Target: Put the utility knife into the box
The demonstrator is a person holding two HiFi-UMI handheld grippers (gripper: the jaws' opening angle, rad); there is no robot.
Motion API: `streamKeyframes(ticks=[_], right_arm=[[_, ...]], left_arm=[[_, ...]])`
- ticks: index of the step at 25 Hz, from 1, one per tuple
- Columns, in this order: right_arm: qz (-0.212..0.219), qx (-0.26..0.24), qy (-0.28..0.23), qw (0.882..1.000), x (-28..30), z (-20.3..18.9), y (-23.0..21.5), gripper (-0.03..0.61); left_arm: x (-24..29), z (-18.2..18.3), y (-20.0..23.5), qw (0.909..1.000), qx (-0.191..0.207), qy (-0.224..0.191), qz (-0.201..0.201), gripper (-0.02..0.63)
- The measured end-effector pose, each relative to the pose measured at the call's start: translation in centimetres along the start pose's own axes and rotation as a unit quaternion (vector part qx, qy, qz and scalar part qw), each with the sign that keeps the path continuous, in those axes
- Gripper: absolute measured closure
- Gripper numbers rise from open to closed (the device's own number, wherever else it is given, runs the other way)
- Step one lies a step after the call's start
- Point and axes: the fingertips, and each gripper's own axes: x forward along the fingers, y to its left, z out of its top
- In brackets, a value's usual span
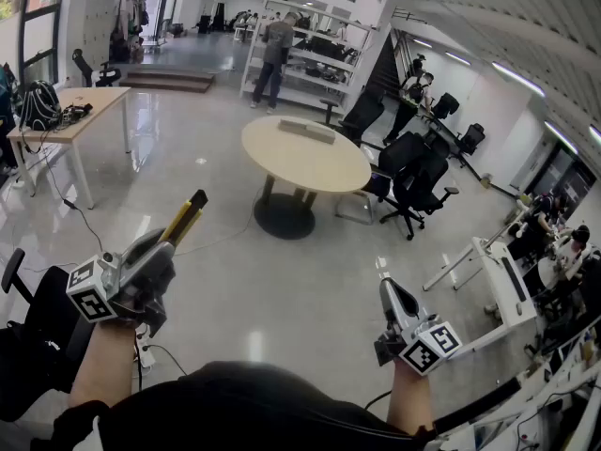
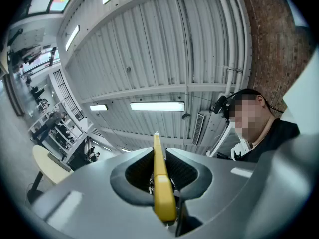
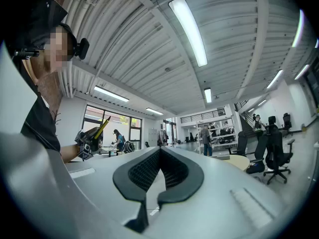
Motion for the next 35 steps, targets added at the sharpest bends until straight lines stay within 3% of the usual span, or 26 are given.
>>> streamKeyframes(ticks=[16, 29, 35], right_arm=[[0.007, 0.001, 0.013, 1.0, 3.2, -0.5, 0.5, 0.563], [-0.011, -0.006, 0.003, 1.0, 10.9, -0.2, 5.3, 0.563], [-0.019, -0.005, 0.013, 1.0, 14.1, -1.0, 8.3, 0.563]], left_arm=[[-0.8, 0.9, 2.4, 0.9999, -0.011, -0.009, 0.001, 0.541], [-6.7, 7.5, 7.1, 0.9999, -0.008, -0.01, -0.001, 0.541], [-9.6, 9.1, 10.3, 0.9995, -0.033, -0.002, 0.003, 0.541]])
